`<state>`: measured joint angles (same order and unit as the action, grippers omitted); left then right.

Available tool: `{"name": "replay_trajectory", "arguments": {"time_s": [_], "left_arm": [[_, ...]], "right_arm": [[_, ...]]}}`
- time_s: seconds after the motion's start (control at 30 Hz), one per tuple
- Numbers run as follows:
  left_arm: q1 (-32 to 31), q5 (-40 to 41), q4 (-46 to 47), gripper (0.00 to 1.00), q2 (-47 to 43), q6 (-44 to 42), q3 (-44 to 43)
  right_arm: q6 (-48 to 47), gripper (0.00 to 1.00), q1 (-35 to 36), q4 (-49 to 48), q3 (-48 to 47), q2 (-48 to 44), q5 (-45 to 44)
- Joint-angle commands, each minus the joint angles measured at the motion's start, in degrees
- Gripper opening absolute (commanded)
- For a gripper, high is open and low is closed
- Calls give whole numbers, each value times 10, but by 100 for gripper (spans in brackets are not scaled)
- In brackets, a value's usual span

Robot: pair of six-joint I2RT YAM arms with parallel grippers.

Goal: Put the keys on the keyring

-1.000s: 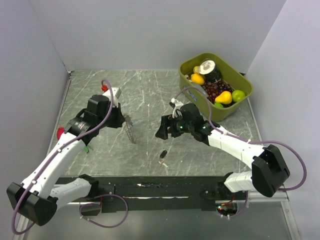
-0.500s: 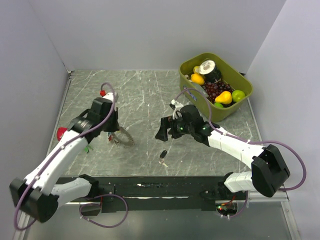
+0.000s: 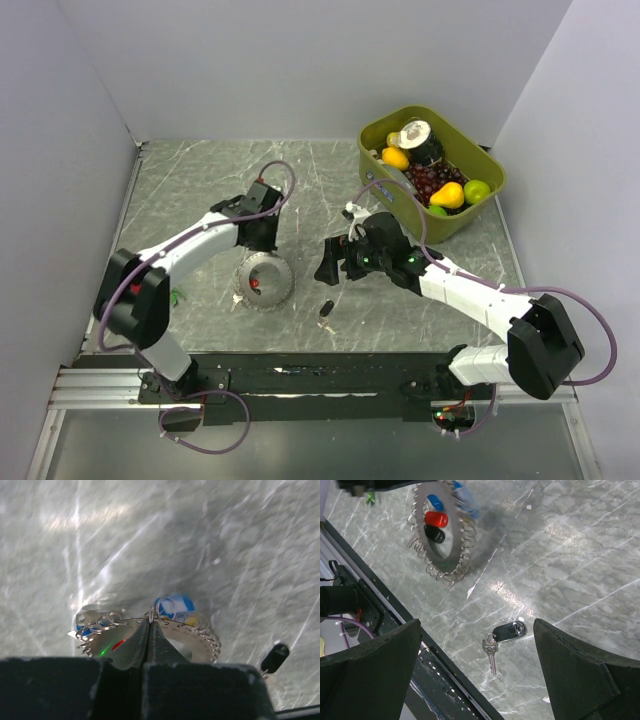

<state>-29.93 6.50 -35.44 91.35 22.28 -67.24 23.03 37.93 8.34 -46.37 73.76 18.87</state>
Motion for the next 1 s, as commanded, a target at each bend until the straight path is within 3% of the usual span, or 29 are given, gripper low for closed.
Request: {"name": "replay_trajectory", "arguments": {"time_s": [0.0, 0.07, 0.1, 0.2, 0.3, 0.43, 0.6, 0.77, 0.97], "left_arm": [[-10, 8, 17, 2, 25, -7, -68], [-12, -3, 20, 8, 23, -11, -69], [-11, -3, 24, 30, 20, -9, -68], [-11, 6, 31, 72, -5, -7, -51], [-5, 3, 36, 84, -34, -1, -31], [32, -60, 73, 86, -81, 21, 27], [137, -189, 117, 86, -121, 50, 103], [212, -210, 132, 85, -116, 87, 162], [221, -178, 135, 81, -49, 97, 159]], "right_arm": [[-8, 99, -3, 2, 4, -19, -13], [-8, 99, -3, 3, 3, -16, -13], [-8, 99, -3, 3, 1, -13, -12], [-7, 99, -3, 0, -1, -6, -9], [-10, 99, -4, 0, -8, 6, -7], [-11, 99, -3, 2, -21, 24, -5], [-11, 99, 3, 7, -42, 51, -7], [-13, 99, 9, 9, -69, 88, -1], [-21, 99, 14, 21, -114, 145, 3]]}}
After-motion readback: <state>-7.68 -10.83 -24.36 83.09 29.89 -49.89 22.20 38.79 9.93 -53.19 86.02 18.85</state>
